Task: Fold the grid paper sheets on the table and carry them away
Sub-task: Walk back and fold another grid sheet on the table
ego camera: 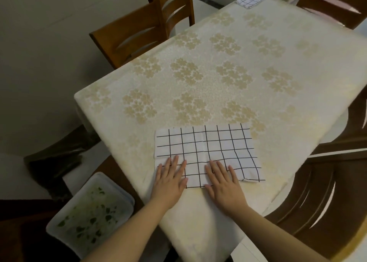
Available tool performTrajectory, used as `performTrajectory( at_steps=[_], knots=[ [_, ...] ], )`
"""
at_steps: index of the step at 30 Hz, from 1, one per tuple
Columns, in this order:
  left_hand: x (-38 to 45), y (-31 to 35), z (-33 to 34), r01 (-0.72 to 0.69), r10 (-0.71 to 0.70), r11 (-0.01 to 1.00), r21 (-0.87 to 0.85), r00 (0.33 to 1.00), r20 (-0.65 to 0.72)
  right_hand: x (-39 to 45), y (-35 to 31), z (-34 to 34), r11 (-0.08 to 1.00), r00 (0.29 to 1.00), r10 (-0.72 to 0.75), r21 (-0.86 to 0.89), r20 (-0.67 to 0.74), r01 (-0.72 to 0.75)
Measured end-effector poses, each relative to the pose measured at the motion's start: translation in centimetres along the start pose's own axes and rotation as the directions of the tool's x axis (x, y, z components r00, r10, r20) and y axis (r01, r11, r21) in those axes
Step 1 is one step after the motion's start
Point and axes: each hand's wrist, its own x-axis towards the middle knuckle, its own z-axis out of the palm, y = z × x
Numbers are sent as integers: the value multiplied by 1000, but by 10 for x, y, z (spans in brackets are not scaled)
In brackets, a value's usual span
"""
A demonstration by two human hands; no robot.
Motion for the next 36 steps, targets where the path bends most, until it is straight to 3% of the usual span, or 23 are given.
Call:
performTrajectory(
  at_steps=[6, 11, 15, 19, 21, 22, 24, 26, 28, 29, 32, 36],
  knots=[
    [1, -8, -4, -89, 89, 996, -25, 996, -9, -31, 4, 0, 991, 990, 124, -50, 64, -121],
    [1, -11, -7, -120, 121, 992, -26, 993, 6, -50, 19, -13, 957, 956, 290, -19, 32, -290],
    [3, -6, -9, -107, 107, 994, -1, 994, 10, -63, 37, -18, 960, 961, 274, -62, 23, -273],
    [8, 19, -12, -163, 163, 987, 12, 987, -9, -70, 42, -24, 924, 920, 380, 86, -92, -373],
    [11, 34, -11, -185, 185, 983, 14, 983, -9, -68, 42, -34, 820, 822, 552, 265, -140, -506],
    [13, 41, -11, -188, 188, 982, 13, 982, -4, -65, 44, -39, 718, 741, 663, 369, -104, -591],
    [15, 51, -8, -192, 192, 981, 6, 981, -1, -58, 55, -42, 473, 584, 810, 538, 44, -697],
    [16, 56, -5, -191, 191, 982, 2, 982, -3, -53, 67, -43, 269, 523, 825, 664, 215, -698],
    [16, 58, -2, -188, 189, 982, 31, 982, -5, -50, 78, -43, 113, 529, 771, 740, 356, -663],
    [17, 59, 0, -187, 188, 981, 41, 982, -9, -50, 82, -42, 92, 545, 746, 751, 382, -653],
    [16, 57, 4, -193, 195, 980, 39, 979, -57, -48, 91, -37, 177, 615, 695, 740, 373, -649],
    [16, 56, 9, -184, 187, 982, 50, 980, -68, -46, 103, -34, 302, 655, 656, 665, 375, -683]
  ],
)
